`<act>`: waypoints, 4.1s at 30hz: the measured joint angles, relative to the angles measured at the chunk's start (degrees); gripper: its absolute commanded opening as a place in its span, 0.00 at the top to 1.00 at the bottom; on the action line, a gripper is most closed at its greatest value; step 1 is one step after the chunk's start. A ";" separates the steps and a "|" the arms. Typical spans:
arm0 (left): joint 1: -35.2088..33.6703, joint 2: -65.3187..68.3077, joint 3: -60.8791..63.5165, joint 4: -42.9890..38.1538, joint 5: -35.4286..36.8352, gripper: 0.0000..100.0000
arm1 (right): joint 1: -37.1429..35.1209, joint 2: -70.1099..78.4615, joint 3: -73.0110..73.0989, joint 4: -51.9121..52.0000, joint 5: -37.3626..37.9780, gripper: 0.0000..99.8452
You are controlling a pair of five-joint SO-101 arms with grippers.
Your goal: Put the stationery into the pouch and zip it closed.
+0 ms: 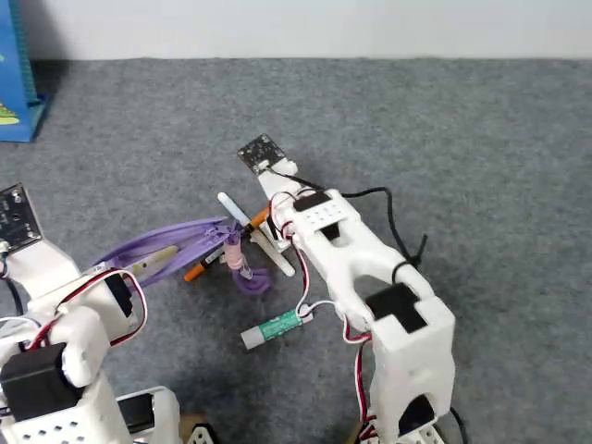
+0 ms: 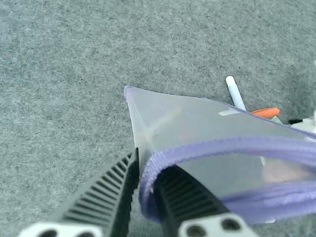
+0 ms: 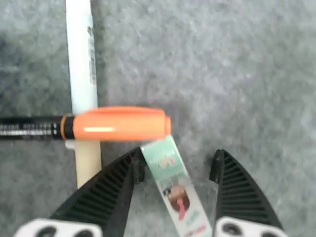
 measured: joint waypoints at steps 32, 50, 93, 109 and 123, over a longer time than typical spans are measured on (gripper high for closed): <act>0.00 0.00 0.00 0.00 0.00 0.99 | 1.58 -66.20 34.37 11.34 -3.96 0.99; 0.00 0.00 0.00 0.00 0.00 0.99 | -21.10 -103.30 34.55 10.90 -17.32 0.99; -0.18 -0.18 1.23 0.00 2.20 0.99 | -30.42 -63.38 59.43 -85.36 -18.29 0.99; -0.18 -0.18 1.41 0.00 2.20 0.99 | -28.04 -58.02 58.90 -85.45 -18.29 0.99; -0.09 -0.09 1.41 0.00 2.20 0.99 | -28.04 -50.90 53.10 -85.45 -18.29 0.86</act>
